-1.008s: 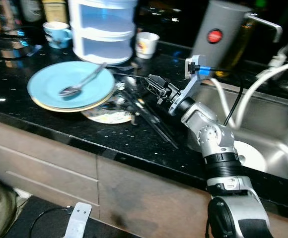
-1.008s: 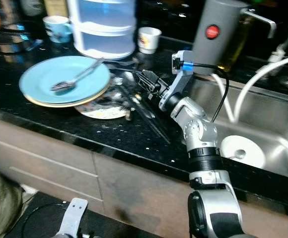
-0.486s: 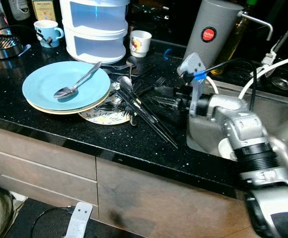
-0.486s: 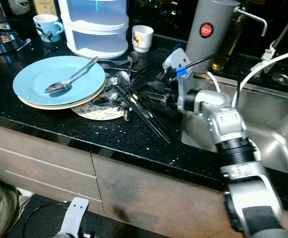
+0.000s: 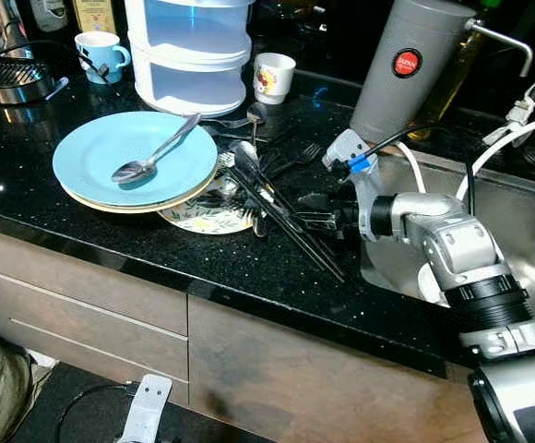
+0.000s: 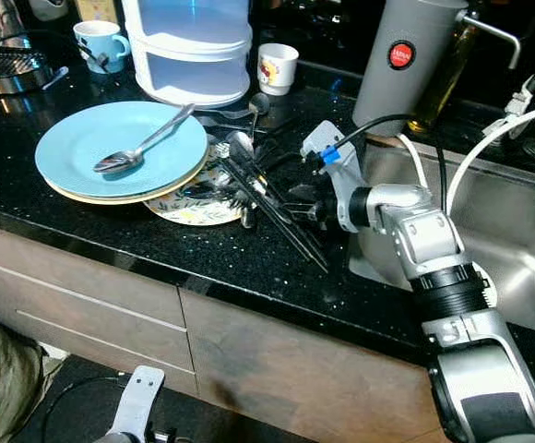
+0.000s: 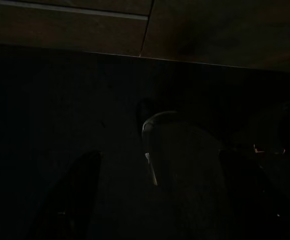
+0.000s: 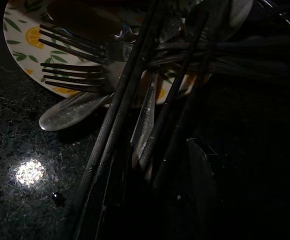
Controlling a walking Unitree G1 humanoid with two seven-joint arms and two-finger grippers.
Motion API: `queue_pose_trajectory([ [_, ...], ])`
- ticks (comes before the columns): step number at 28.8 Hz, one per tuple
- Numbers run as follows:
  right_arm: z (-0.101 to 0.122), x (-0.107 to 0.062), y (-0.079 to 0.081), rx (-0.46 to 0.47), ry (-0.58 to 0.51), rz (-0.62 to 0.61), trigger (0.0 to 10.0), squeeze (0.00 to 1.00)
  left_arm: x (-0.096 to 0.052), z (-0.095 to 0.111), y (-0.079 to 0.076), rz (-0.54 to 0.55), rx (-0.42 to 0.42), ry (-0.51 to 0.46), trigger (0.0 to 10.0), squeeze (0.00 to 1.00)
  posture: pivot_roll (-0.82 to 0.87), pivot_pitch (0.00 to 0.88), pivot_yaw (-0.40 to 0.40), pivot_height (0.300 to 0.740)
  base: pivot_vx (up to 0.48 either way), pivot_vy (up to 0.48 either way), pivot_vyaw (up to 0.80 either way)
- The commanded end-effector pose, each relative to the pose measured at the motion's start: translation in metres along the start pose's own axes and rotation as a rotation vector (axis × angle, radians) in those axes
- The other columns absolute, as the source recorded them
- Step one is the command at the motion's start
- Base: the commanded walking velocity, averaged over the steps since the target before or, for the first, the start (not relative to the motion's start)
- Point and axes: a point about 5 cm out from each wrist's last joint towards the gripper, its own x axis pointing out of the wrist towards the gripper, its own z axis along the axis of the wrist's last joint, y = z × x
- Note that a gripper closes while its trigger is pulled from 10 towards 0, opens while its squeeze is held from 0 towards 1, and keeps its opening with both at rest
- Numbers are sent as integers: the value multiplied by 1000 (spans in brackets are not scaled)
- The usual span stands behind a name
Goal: Kitchen organization
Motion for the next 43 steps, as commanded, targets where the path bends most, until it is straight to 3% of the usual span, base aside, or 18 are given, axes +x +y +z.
queue_pose_trajectory([
  [1,-4,-3,0,-2,38,-18,10000,0,-1,-12,-6,-23,9,51,10000,0,100,35,-100,740,0,0,0],
  [10,-5,-5,-3,16,47,-54,10000,0,0,-12,-6,-22,8,49,10000,0,98,38,-98,740,0,0,0],
  [17,1,-4,0,75,-19,-26,10000,0,-1,-13,-5,-21,10,52,10000,0,93,37,-91,740,0,0,0],
  [22,14,-9,9,190,-183,67,10000,0,-1,-13,-5,-24,12,54,10000,0,65,29,-86,740,0,0,0],
  [36,15,-10,4,197,-187,11,10000,0,0,-10,-4,-21,5,48,10000,0,53,32,-82,740,0,0,0],
  [43,18,-8,6,214,-260,-6,10000,0,0,-9,-3,-19,4,45,10000,0,68,30,-74,740,0,0,0],
])
